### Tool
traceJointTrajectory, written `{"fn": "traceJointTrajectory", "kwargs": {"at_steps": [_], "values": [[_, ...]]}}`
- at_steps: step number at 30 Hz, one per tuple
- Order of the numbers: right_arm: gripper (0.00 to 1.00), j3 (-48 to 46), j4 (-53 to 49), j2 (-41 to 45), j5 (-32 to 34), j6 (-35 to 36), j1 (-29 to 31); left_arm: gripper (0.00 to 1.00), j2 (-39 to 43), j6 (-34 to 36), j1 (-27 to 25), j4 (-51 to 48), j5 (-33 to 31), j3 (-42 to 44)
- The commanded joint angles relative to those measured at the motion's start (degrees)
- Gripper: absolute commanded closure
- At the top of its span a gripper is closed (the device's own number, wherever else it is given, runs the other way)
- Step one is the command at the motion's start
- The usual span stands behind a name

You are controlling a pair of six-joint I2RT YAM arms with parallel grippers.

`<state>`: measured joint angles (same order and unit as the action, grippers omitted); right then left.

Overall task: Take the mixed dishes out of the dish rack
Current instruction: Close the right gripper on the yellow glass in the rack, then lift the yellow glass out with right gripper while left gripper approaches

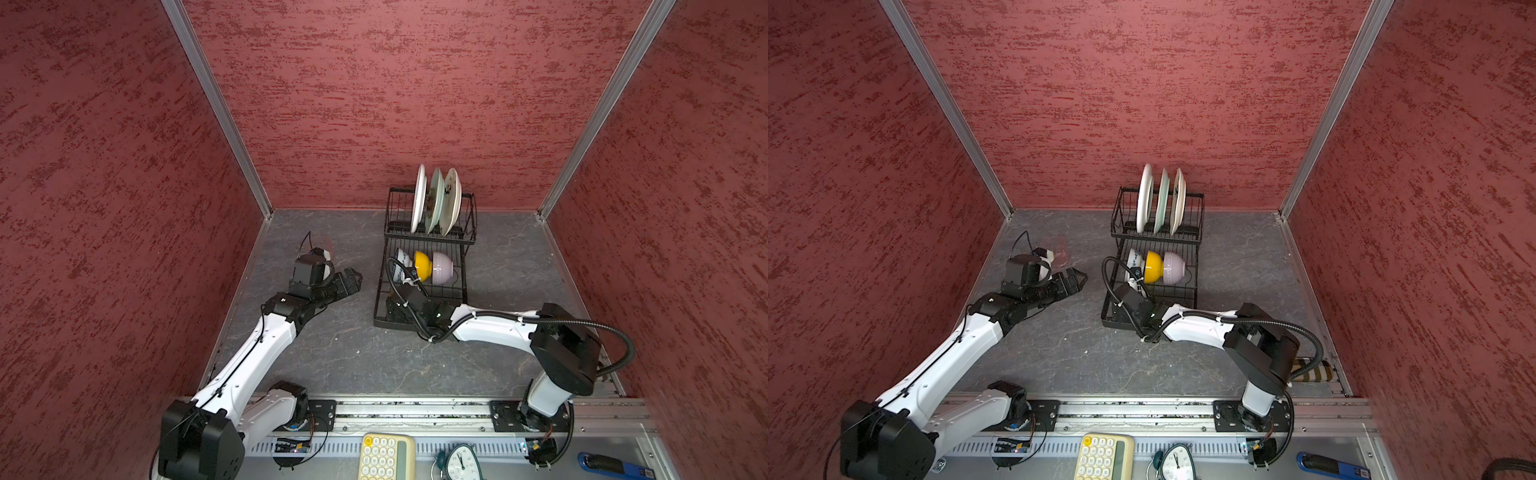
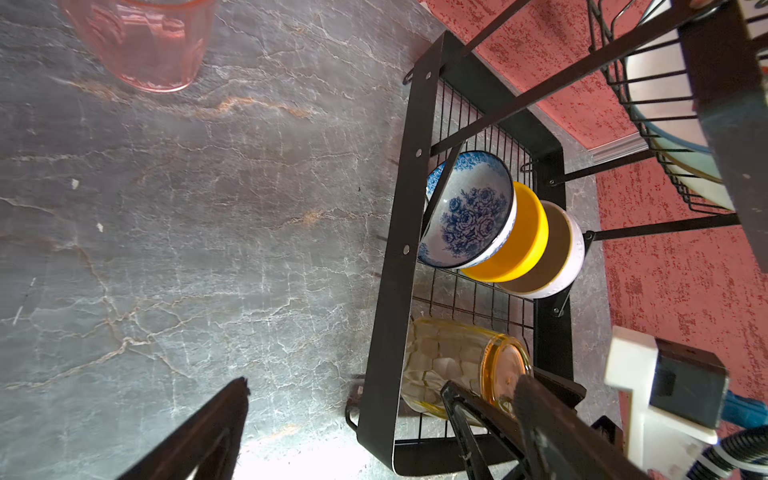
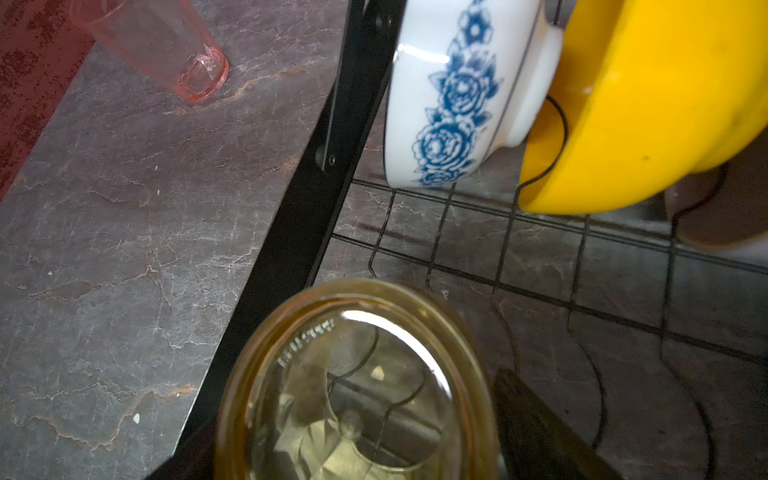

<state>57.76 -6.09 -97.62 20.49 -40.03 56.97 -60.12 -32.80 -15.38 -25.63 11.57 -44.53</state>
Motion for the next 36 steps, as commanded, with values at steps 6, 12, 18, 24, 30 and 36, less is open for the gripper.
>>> {"fn": "traceJointTrajectory", "kwargs": {"at_steps": [6, 12, 18, 24, 30, 36], "values": [[0.26, 1.0, 2.3, -0.6, 1.9, -0.9, 0.4, 0.01, -0.1, -0.6, 0.2, 1.0, 1.1, -0.1], [0.31, 0.8, 2.4, -0.1, 1.8, -1.1, 0.4, 0.01, -0.1, -1.0, 0.2, 1.1, 1.4, 0.2], [0.36, -0.4, 3.1, 2.1, 1.7, -1.9, 0.4, 0.01, 0.1, -2.4, 0.2, 2.1, 2.5, 1.0], [0.38, -1.3, 4.2, 4.6, 0.7, -1.9, 0.3, 0.01, 1.3, -4.2, -0.1, 4.1, 2.6, 2.3], [0.4, -3.2, 6.6, 7.4, -1.0, -2.8, -0.6, 0.01, 1.9, -5.4, -0.6, 5.1, 2.6, 2.7], [0.41, -4.4, 8.3, 9.3, -5.1, -4.4, -2.9, 0.01, 2.5, -7.5, -2.4, 8.6, 3.1, 4.3]]}}
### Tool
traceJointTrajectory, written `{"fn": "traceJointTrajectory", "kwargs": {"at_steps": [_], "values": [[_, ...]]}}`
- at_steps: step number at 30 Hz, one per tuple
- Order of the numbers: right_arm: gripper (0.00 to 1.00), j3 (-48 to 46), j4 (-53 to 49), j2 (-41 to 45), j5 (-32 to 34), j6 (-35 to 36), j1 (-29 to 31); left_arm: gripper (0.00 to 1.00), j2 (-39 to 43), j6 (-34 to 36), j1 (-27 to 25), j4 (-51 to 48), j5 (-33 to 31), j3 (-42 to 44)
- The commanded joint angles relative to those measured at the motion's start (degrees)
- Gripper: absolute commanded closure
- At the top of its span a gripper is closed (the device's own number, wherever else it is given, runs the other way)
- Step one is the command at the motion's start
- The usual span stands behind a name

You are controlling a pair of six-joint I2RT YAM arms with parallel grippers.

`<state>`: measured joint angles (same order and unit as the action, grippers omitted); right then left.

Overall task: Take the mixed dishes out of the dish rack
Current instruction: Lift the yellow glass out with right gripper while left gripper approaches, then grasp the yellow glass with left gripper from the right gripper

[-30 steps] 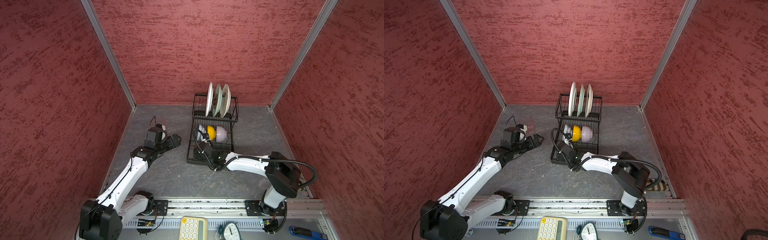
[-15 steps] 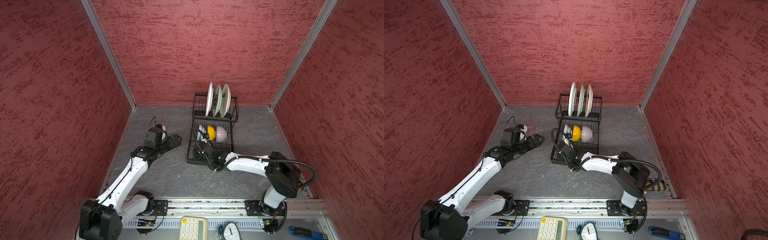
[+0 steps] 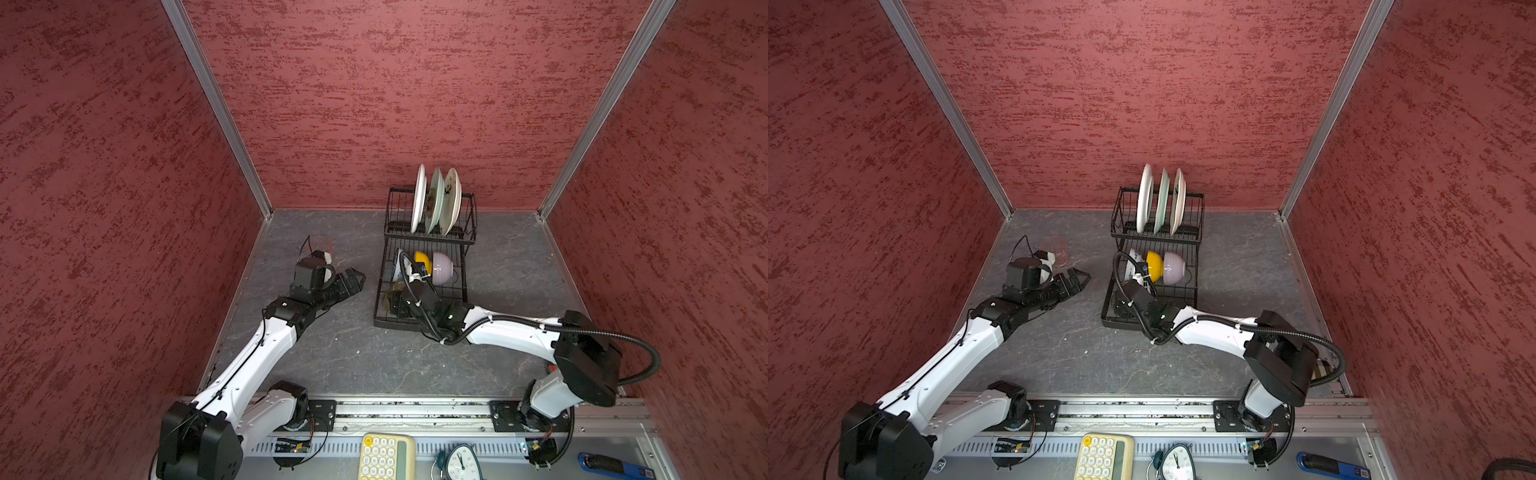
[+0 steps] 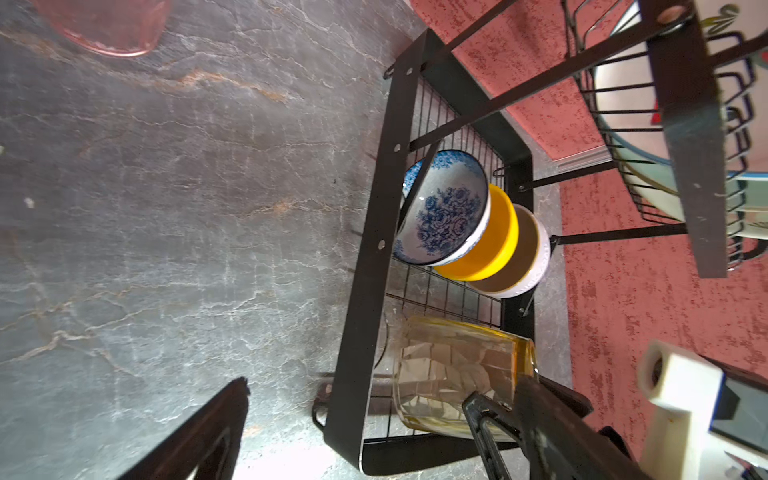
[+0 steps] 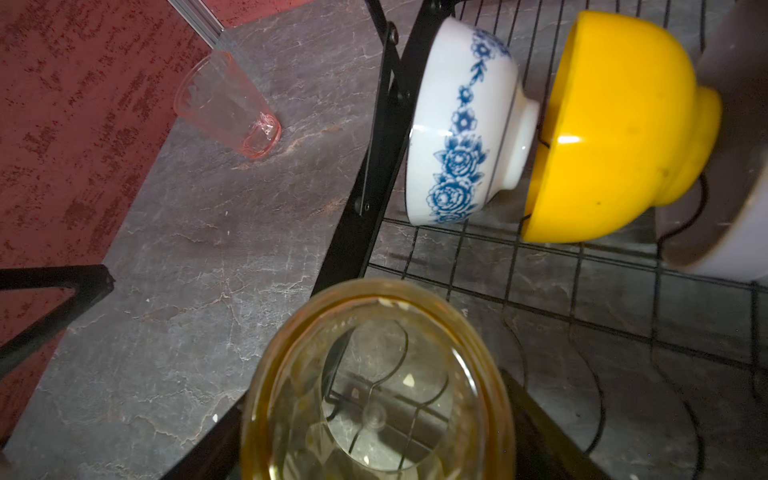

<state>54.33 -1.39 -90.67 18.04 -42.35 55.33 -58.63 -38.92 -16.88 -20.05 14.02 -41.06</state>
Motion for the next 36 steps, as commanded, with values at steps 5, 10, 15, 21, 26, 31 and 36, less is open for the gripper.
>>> {"fn": "traceJointTrajectory", "kwargs": {"at_steps": [5, 10, 15, 21, 26, 31, 36], "values": [[0.41, -3.8, 7.5, 5.5, -6.2, -4.2, -3.5, 0.0, 2.1, -3.5, -3.4, 6.7, 1.5, 2.6], [0.42, -6.2, 10.8, 9.7, -9.0, -6.1, -5.4, 0.0, 5.0, -7.0, -5.3, 12.2, 2.8, 5.2], [0.42, -8.2, 13.2, 13.9, -12.0, -8.4, -7.1, 0.06, 7.3, -10.2, -6.7, 18.9, 4.7, 7.7], [0.43, -11.2, 17.6, 18.2, -17.3, -12.4, -10.0, 0.22, 4.4, -14.5, -7.0, 30.6, 11.7, 9.8], [0.43, -11.3, 16.4, 19.7, -18.7, -13.7, -11.2, 0.38, -0.3, -17.9, -7.8, 41.7, 15.6, 11.0], [0.42, -12.8, 18.8, 20.6, -21.1, -15.6, -12.2, 0.44, -3.7, -18.7, -10.2, 47.9, 16.9, 10.4], [0.42, -13.7, 21.3, 20.9, -23.7, -17.1, -12.8, 0.47, -5.2, -18.4, -12.6, 52.1, 17.6, 9.5]]}}
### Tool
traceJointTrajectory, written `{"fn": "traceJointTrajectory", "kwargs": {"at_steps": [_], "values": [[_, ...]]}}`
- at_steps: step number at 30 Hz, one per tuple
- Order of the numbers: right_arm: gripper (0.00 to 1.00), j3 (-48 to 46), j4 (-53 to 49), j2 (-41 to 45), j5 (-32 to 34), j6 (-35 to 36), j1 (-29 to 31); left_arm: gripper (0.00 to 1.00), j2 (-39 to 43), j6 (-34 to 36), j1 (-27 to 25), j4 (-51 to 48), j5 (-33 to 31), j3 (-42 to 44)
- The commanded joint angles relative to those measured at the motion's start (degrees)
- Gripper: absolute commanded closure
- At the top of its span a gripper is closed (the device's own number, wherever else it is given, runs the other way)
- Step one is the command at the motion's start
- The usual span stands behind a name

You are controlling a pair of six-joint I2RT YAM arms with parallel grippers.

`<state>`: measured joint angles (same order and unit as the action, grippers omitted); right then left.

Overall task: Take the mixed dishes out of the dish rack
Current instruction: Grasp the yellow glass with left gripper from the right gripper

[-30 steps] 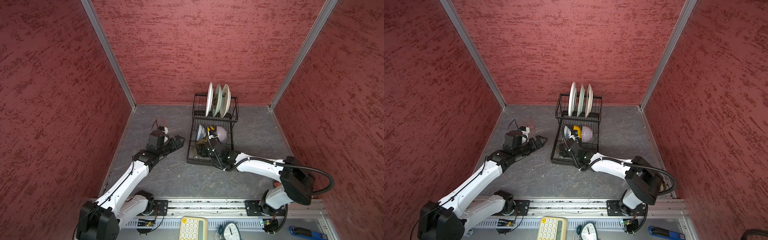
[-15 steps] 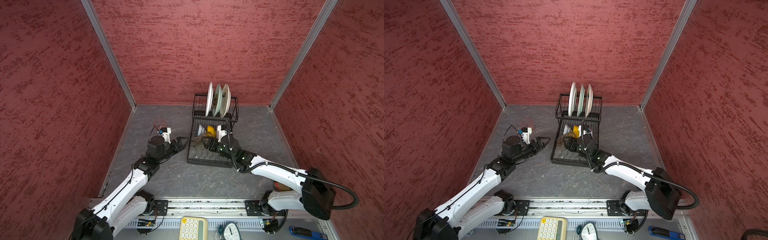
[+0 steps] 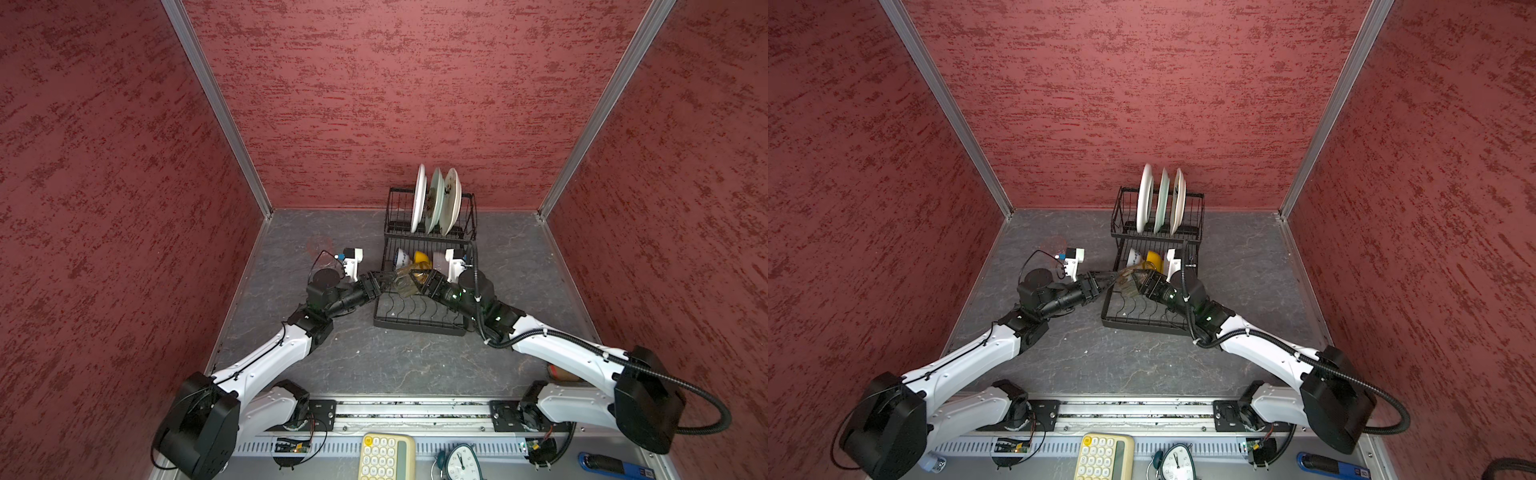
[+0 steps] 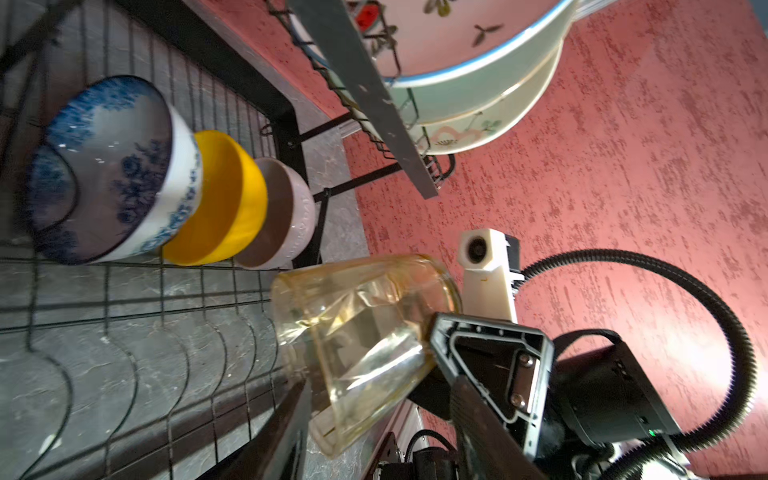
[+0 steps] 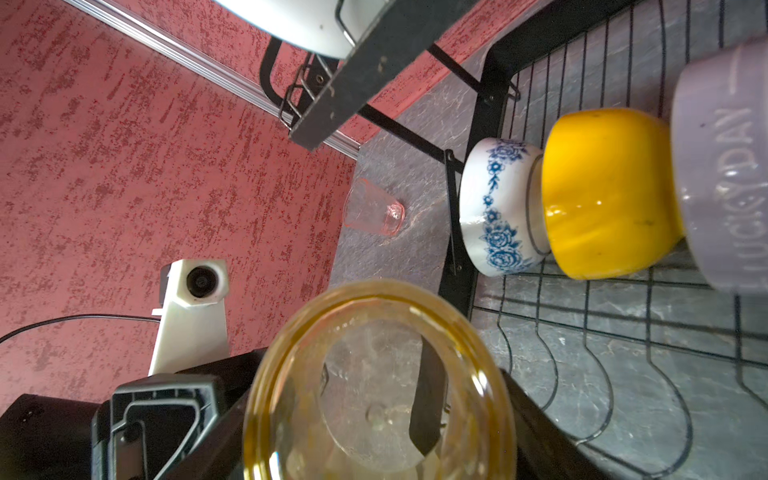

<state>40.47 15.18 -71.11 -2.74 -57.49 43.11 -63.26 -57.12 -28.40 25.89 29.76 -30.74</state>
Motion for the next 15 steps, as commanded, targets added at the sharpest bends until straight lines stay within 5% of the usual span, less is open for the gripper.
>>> {"fn": "traceJointTrajectory", "kwargs": {"at_steps": [1, 15], "values": [[0.42, 0.2, 4.6, 1.4, -3.2, -1.9, -0.6, 0.47, -0.8, -0.2, -1.4, 6.9, 2.0, -0.9], [0.42, -1.4, 6.3, 4.3, -5.1, -3.9, -1.9, 0.54, -5.1, -3.1, -3.8, 15.2, 2.0, -0.8]]}}
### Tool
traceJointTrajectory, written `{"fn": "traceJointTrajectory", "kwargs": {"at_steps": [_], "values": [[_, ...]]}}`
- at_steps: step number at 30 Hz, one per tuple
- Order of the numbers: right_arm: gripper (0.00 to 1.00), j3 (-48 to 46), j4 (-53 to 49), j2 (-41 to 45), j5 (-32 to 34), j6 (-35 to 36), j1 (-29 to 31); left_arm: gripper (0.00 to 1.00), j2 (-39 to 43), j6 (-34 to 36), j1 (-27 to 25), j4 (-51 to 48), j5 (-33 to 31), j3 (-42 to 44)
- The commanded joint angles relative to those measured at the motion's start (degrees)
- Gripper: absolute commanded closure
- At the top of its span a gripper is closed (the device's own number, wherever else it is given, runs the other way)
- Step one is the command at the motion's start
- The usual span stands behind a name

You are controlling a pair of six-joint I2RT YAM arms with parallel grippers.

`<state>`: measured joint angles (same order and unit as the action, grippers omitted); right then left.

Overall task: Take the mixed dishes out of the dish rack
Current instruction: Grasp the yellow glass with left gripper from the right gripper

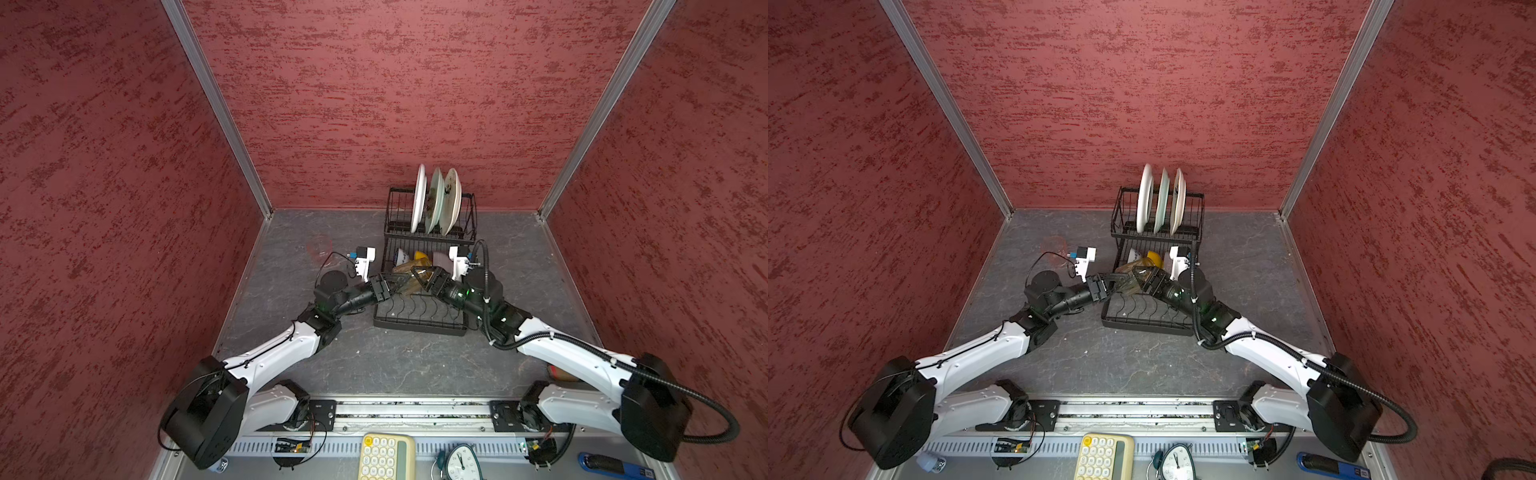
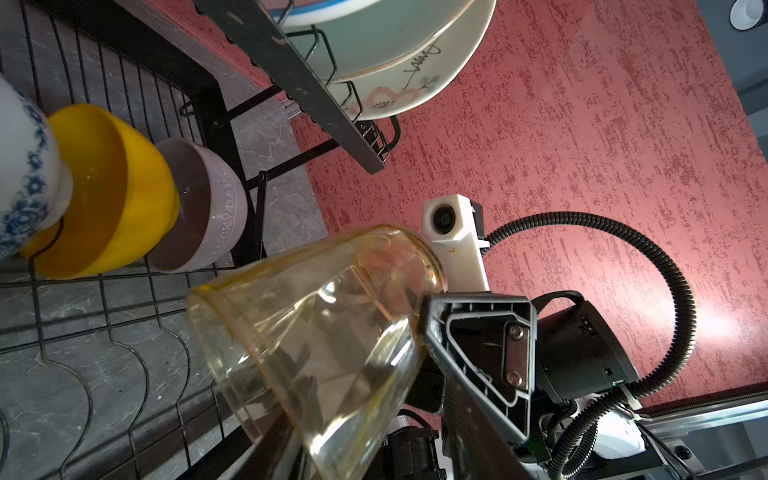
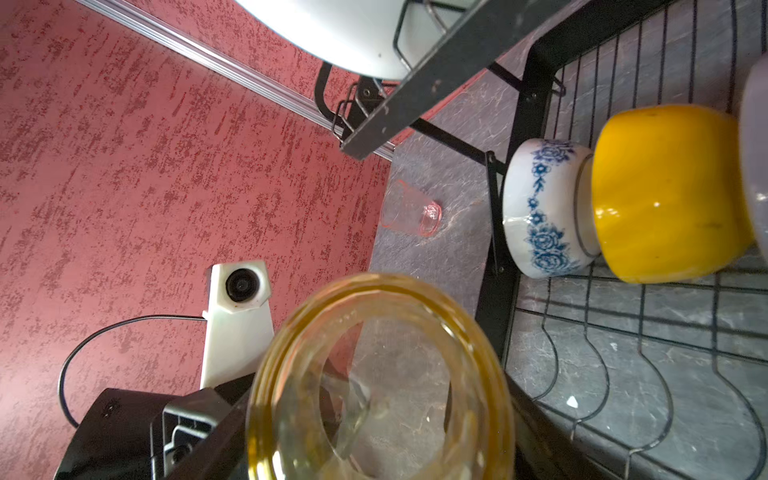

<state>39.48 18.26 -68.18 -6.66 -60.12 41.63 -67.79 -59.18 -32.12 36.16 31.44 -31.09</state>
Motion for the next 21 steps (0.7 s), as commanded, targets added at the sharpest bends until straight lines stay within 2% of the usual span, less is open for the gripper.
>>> {"fn": "traceJointTrajectory", "kwargs": {"at_steps": [1, 5, 12, 13, 16, 18, 19, 21], "values": [[0.42, -0.5, 3.3, 1.3, -1.6, -1.3, -0.6, 0.55, -0.8, -1.4, -0.2, 6.1, 0.1, -0.2], [0.42, -1.2, 5.8, 0.6, -4.0, -3.1, -1.0, 0.61, -1.7, -2.8, -0.2, 10.3, 0.0, 0.3], [0.41, 0.0, 5.8, -1.1, -6.6, -2.7, -1.2, 0.66, -3.0, -2.6, -1.1, 13.0, 0.7, 0.0], [0.41, 0.0, 6.2, -1.1, -7.0, -2.9, -1.2, 0.7, -3.1, -2.6, -1.1, 13.1, 0.7, -0.1], [0.4, 0.1, 6.2, -1.2, -7.3, -2.7, -1.2, 0.9, -3.4, -2.4, -1.5, 11.5, 0.0, -0.4], [0.4, 0.2, 5.7, -1.1, -7.4, -2.4, -1.2, 0.94, -3.5, -1.7, -1.6, 10.2, 0.3, -1.0], [0.4, 0.3, 5.2, -1.1, -7.5, -2.0, -1.2, 0.99, -3.3, -1.3, -1.8, 9.6, 0.1, -1.1], [0.39, 0.2, 4.8, -0.7, -7.2, -1.9, -1.2, 1.0, -2.8, -0.6, -2.1, 7.8, -0.8, -1.1]]}}
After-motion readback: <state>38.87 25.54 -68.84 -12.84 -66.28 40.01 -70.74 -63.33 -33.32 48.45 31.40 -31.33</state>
